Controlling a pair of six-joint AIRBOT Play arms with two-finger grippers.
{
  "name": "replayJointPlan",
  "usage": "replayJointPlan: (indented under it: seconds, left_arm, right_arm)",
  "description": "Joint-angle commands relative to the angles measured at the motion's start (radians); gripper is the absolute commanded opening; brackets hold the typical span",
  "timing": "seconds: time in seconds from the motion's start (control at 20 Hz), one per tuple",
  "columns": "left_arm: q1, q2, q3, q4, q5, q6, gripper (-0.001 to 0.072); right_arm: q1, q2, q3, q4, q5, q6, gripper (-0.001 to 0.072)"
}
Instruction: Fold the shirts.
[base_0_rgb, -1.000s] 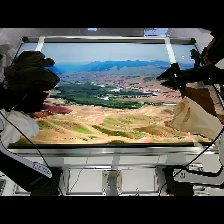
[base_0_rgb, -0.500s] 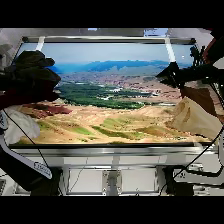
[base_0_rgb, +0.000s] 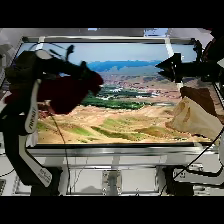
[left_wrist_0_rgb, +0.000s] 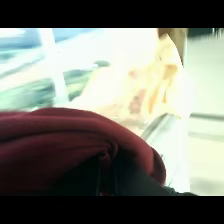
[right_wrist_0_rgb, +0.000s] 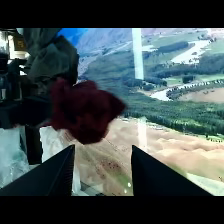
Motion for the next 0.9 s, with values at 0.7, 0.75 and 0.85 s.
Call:
replayJointPlan:
  seconds: [0.7,0.75,0.85]
  left_arm:
    - [0.048,-0.065,0.180,0.085,0.301,-0.077,0.0695]
    - [0.104,-0.065,0.168,0.153,0.201,-0.112,0.0695]
    - [0.187,-0.066,0.141,0.288,0.058,-0.153,0.0695]
  right_arm:
    - [0.158,0.000,-0.203,-0.452,0.108,-0.156,0.0406]
    - [0.210,-0.001,-0.267,-0.438,0.014,-0.153,0.0406]
    - [0.325,-0.005,-0.393,-0.410,-0.197,-0.142,0.0407]
